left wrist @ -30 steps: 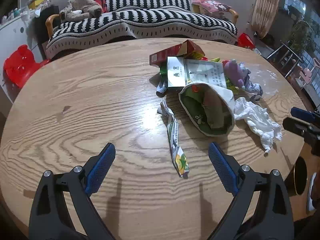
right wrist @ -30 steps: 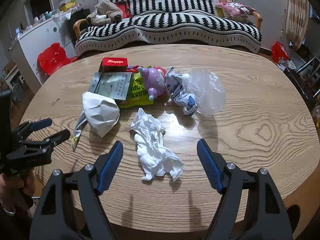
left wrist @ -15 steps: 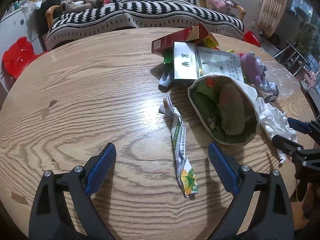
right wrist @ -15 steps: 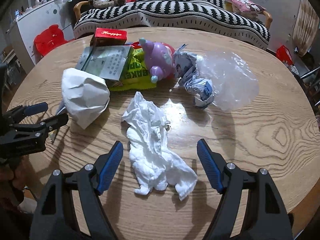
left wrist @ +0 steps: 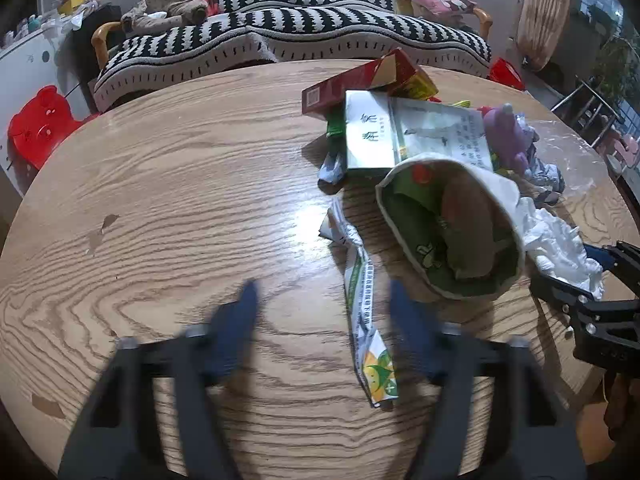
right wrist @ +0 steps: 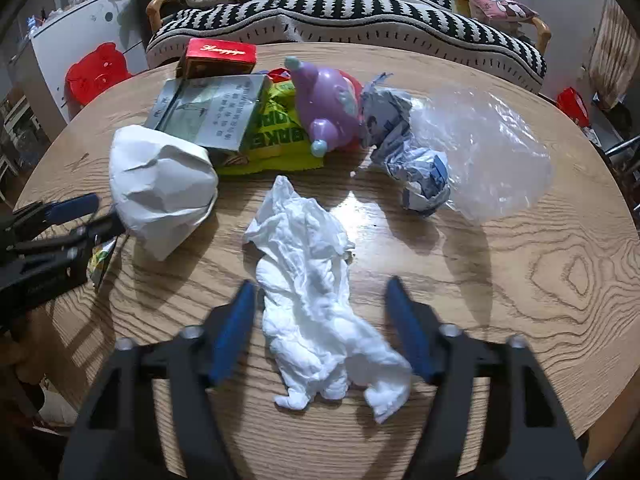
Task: Collect trash
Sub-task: 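Grasp the white tissue with the right tool while the left tool grasps the wrapper strip, then carry both items to the black bin and open both tools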
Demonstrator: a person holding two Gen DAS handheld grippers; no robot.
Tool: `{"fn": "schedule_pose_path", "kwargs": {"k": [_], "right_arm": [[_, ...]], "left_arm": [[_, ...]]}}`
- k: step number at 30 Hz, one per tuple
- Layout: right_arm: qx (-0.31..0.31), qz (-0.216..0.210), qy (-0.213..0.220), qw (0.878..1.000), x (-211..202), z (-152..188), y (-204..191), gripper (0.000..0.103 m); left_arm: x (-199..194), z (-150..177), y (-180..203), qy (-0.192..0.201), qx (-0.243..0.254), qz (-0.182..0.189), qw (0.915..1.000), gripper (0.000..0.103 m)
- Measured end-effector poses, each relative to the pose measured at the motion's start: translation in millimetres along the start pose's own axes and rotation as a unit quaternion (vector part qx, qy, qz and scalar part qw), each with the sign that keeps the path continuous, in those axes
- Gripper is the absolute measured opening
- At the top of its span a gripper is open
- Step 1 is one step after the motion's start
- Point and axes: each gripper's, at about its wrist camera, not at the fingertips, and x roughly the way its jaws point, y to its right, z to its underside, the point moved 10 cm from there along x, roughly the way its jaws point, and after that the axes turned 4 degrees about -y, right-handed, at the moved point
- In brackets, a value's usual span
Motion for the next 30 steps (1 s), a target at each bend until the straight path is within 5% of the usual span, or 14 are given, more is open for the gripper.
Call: {"fn": "schedule_pose_path", "kwargs": {"k": [2, 4, 20, 27, 30], "right_arm": [[0.007, -0.013, -0.003, 1.000, -2, -1, -2, 0.030], [0.013, -0.017, 0.001, 1.000, -7, -1, -2, 0.024], [0.036, 0.003, 0.073, 0.997, -89, 13, 49, 0.022], [0.105, 0.037, 0.121, 0.986, -157, 48, 153, 0.022], [0.141, 0.060, 0.132, 0.979, -182, 76, 199, 0.022]], "left_arm": [[-1, 0, 3, -0.007, -0.001, 0.010, 0.9999, 0.019], [-2, -1, 5, -0.009, 0.000, 0.011, 0.9999, 0.012], [-45, -18, 17, 0.031, -0.012, -0.003, 0.9995, 0.010], [-79, -30, 84, 0.071, 0.030, 0.036, 0.9964, 0.010], [-90, -34, 147, 0.084, 0.060, 0.074, 0.9919, 0.010]]}}
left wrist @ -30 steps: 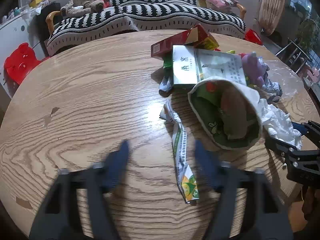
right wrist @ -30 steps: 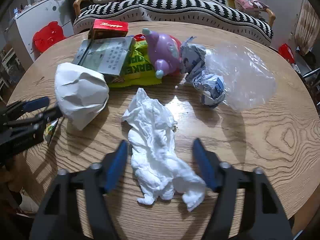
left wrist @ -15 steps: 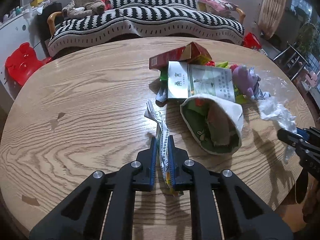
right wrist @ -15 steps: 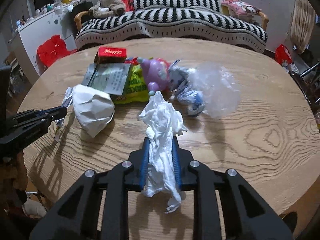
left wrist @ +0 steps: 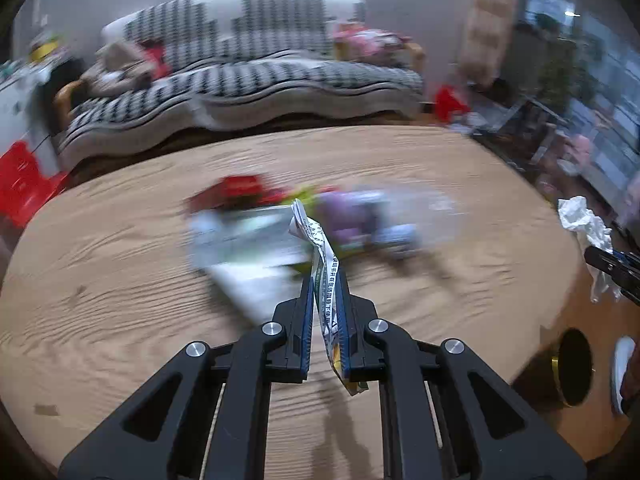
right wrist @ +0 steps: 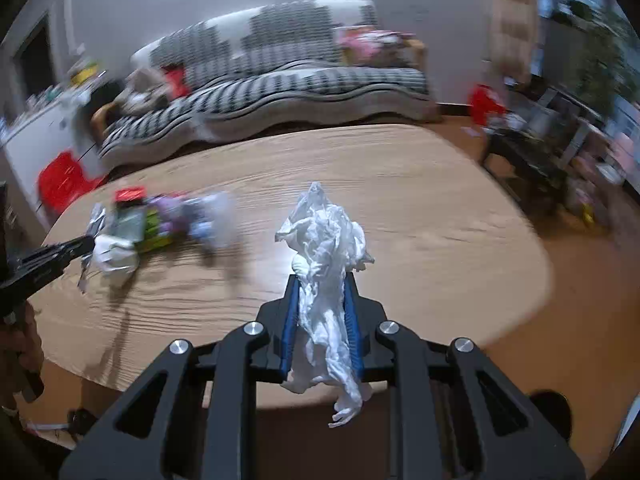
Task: Collect trash
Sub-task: 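Carry both items to the black bin and open both tools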
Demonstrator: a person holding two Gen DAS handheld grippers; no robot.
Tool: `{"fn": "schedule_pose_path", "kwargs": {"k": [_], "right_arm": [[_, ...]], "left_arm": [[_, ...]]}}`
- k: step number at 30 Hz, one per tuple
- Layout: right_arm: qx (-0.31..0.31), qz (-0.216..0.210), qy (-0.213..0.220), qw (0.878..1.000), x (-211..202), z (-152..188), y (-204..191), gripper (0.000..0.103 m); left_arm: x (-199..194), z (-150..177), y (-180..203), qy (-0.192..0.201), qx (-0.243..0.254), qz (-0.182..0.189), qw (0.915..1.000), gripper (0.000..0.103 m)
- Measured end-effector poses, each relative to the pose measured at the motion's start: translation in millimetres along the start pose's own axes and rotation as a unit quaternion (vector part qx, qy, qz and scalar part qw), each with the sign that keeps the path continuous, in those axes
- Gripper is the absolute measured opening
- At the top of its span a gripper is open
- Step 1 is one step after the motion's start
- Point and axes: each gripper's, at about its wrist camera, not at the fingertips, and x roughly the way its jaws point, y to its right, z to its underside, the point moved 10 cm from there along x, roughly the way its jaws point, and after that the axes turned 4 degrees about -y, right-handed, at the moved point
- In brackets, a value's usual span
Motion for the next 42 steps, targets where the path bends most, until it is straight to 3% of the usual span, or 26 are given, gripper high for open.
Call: {"fn": "schedule_pose_path", "kwargs": {"k": [4, 9, 12, 18, 20, 25, 34, 35, 36, 37, 38, 39, 42], "right_arm": [[0.056, 0.048, 0.008, 0.997, -32, 24, 91, 0.022], [0.126, 0.110, 0.000, 0.986, -68, 75, 206, 0.022], [0.171, 0.136, -0.016, 0.976, -82, 113, 266, 0.022], [0.278, 0.140, -0.073, 0.948, -85, 194, 355, 0.022], [0.307, 0.139, -0.097, 0.936, -82, 218, 376, 0.022], [0.339, 0.126, -0.121, 0.925, -76, 245, 392, 0.022], [0.341, 0.129, -0.137, 0.921, -69, 255, 393, 0.023], [0.340, 0.131, -0.141, 0.921, -64, 253, 393, 0.024], [0.339, 0.138, -0.147, 0.919, -63, 257, 393, 0.035], [0.339, 0.140, -0.150, 0.918, -59, 255, 392, 0.051], [0.337, 0.142, -0.149, 0.919, -59, 254, 392, 0.057], [0.334, 0.148, -0.146, 0.919, -60, 251, 392, 0.062], [0.333, 0.146, -0.137, 0.922, -63, 246, 389, 0.062]], "left_arm": [[11, -2, 92, -0.001, 0.047, 0.052, 0.9975, 0.010], [30, 16, 224, -0.021, 0.105, 0.126, 0.9862, 0.010], [43, 42, 317, -0.040, 0.147, 0.175, 0.9728, 0.010], [72, 113, 457, -0.102, 0.203, 0.253, 0.9404, 0.010], [83, 138, 487, -0.127, 0.215, 0.270, 0.9298, 0.010], [108, 185, 538, -0.180, 0.227, 0.298, 0.9096, 0.010], [133, 199, 569, -0.209, 0.231, 0.314, 0.8972, 0.012], [133, 203, 572, -0.211, 0.234, 0.314, 0.8958, 0.023], [135, 205, 573, -0.213, 0.238, 0.312, 0.8946, 0.034], [135, 204, 573, -0.212, 0.238, 0.310, 0.8957, 0.064], [135, 201, 574, -0.204, 0.233, 0.311, 0.8985, 0.073], [133, 198, 574, -0.195, 0.227, 0.314, 0.9009, 0.073], [132, 197, 572, -0.201, 0.223, 0.317, 0.8996, 0.073]]}}
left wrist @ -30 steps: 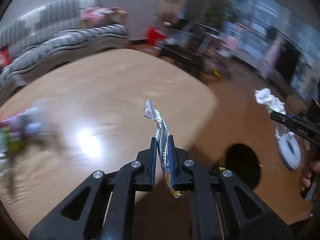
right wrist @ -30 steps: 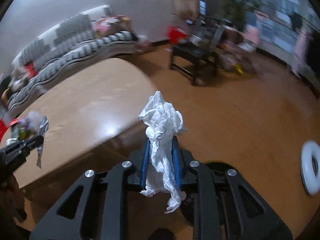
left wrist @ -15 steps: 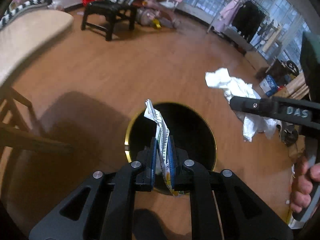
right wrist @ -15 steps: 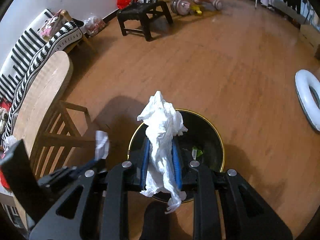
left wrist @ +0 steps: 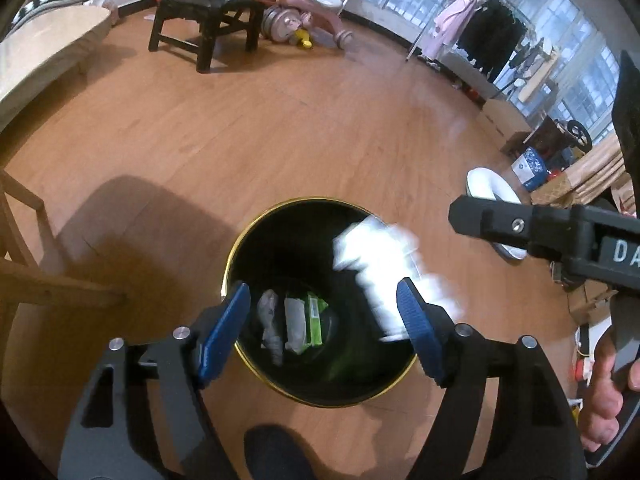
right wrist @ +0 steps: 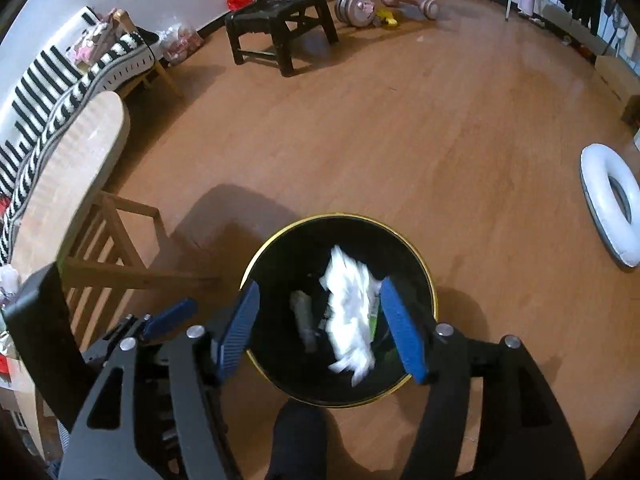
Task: Collect trash
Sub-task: 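Carry both items to the black bin and open both tools, then return both tools to the table above the remaining trash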
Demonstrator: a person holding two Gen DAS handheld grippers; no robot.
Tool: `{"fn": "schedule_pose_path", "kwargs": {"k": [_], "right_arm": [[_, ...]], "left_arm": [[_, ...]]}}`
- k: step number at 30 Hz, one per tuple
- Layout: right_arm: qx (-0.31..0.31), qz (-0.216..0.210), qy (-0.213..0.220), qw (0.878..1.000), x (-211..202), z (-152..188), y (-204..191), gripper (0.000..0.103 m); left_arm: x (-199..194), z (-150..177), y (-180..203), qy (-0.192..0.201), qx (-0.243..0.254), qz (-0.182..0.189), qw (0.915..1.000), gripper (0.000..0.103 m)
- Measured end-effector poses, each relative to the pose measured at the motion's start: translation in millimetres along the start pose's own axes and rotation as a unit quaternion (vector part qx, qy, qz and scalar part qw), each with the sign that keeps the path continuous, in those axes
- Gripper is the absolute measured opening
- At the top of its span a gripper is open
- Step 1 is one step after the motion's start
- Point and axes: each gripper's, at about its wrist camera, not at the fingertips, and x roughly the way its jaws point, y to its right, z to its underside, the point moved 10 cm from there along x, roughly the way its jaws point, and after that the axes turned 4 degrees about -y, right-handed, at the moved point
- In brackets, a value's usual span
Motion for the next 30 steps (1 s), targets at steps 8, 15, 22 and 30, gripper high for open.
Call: {"fn": "schedule_pose_path", "kwargs": {"k": [8, 15, 22, 30], "right_arm": [[-0.030, 0.009, 0.034, 0.999, -19, -6, -40, 0.075], [-0.120, -0.022, 0.083, 0.989, -49, -4, -159, 0.088], [-0.210, -0.098, 0.089, 0.969, -64, 30, -311, 0.088], [-0.312, -0.172, 0.088, 0.930, -81, 97, -479, 0.088]], "left_arm": [[-56, 0, -35, 0.031, -0.024, -0.045, 0.9982, 0.092], [-179, 11, -109, 0.109, -0.059, -0.118, 0.9853, 0.095], [-319, 69, -226, 0.160, -0.141, -0.220, 0.9517, 0.095], [-447, 161, -333, 0.200, -0.232, -0.304, 0.9024, 0.095]]}}
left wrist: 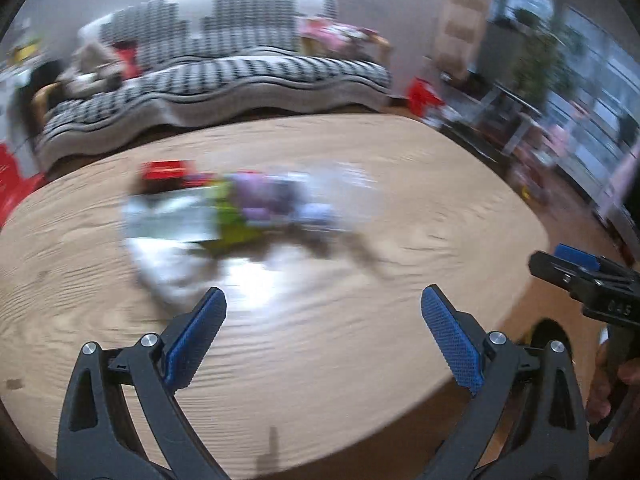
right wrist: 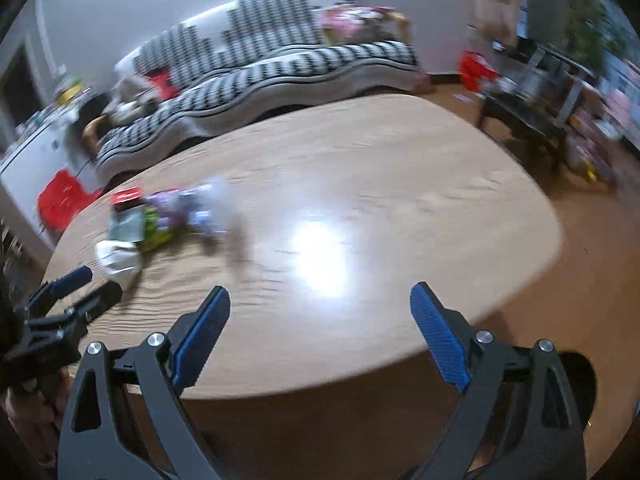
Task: Collect trash
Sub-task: 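Return both tools to the table above the remaining trash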
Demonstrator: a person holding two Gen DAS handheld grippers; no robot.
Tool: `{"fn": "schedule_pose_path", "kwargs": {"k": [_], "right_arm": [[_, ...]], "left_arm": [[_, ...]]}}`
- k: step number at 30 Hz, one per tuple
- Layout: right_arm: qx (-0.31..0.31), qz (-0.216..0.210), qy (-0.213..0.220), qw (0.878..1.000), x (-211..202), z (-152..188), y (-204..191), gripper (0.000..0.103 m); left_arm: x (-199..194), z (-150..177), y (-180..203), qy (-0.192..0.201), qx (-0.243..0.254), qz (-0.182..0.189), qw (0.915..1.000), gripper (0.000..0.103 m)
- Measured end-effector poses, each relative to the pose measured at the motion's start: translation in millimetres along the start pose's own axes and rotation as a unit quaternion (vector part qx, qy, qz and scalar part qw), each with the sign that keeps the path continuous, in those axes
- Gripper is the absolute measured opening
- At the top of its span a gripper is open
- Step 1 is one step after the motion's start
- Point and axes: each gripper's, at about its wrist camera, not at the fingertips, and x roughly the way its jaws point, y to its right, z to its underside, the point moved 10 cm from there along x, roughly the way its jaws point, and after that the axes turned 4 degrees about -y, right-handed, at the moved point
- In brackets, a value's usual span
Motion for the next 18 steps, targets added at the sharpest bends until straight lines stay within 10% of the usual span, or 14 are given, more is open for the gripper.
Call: {"fn": "schedule_pose_path", "kwargs": {"k": [8, 18], "right_arm": [[-0.065, -0.031, -0.006, 0.997, 38, -14, -95, 0.087], [-0.066, -0.038, -0.007, 0.997, 78, -32, -112, 0.079]], "left_arm": [[-10, 7, -107, -0.004, -0.064, -0.051, 0.9966, 0.095], [23, 12, -129, -0.022, -0.068, -0.068, 0.9951, 0.095]]}}
